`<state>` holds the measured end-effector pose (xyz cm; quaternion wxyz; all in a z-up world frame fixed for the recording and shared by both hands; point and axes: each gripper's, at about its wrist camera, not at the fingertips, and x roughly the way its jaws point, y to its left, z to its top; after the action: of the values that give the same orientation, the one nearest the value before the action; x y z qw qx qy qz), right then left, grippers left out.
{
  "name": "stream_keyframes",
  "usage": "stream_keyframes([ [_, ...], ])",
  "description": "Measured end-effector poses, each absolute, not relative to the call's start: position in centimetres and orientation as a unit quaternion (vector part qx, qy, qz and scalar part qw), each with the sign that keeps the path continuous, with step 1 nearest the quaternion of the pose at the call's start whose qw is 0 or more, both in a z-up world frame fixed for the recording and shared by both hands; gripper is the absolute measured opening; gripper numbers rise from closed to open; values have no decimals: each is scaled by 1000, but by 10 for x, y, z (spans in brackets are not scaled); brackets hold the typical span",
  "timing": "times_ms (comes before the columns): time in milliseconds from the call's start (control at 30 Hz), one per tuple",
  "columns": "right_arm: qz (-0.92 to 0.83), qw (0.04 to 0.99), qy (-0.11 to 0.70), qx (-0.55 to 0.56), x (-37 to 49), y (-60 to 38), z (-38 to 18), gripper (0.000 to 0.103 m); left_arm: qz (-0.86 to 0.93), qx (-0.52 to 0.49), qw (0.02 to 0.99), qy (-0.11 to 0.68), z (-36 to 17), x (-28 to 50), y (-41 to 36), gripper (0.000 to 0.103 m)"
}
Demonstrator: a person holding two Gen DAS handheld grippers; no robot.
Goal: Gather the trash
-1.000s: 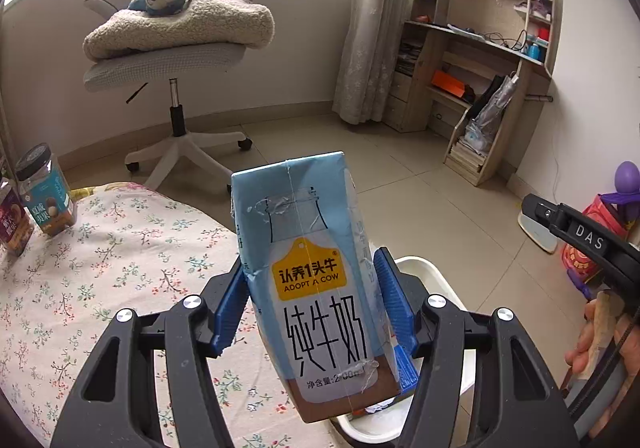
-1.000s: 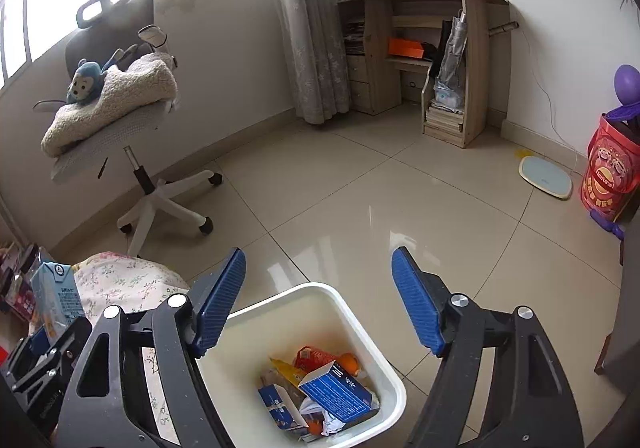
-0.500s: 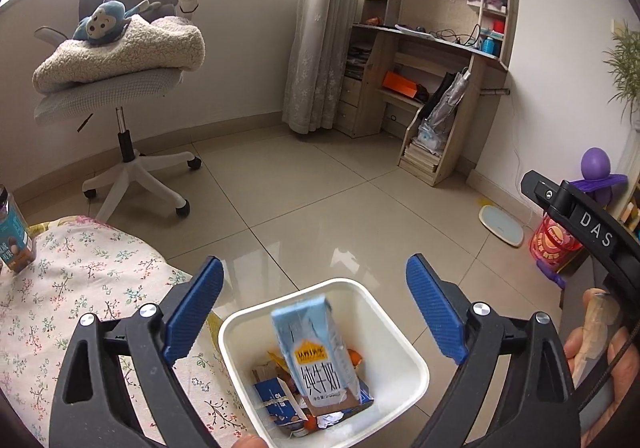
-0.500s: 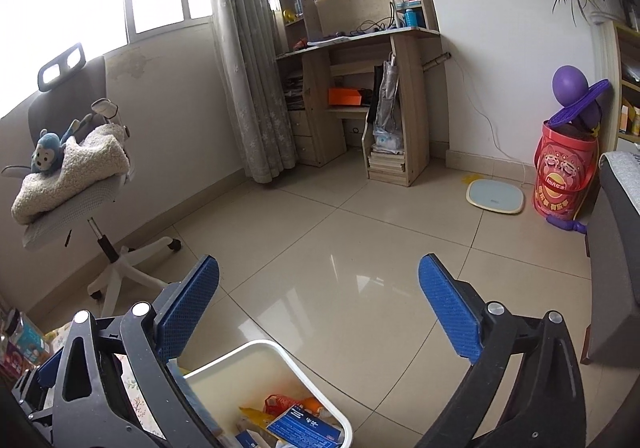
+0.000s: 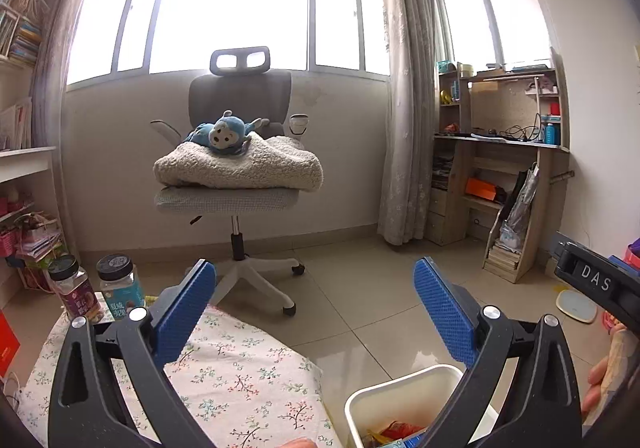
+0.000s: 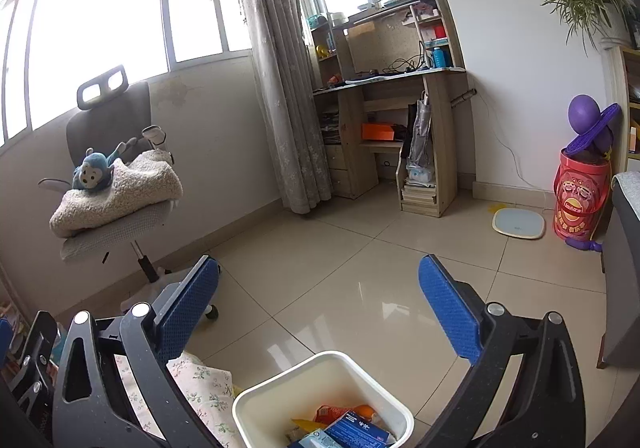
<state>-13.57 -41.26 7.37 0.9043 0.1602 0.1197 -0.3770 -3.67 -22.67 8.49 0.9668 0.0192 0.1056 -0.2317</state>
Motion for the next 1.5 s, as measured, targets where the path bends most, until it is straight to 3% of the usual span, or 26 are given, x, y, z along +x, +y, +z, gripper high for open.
stream_keyframes([
  [267, -333, 917, 152, 160, -134, -358, 58, 96, -193, -22, 967, 162, 70, -36, -161, 96],
  [633, -297, 927, 168, 156, -133, -319, 52, 96, -153, -14, 972, 175, 57, -51, -115, 96],
  [1500, -284, 939, 148, 129, -129, -298, 57, 96, -159, -26, 970, 182, 64, -49, -115, 96],
])
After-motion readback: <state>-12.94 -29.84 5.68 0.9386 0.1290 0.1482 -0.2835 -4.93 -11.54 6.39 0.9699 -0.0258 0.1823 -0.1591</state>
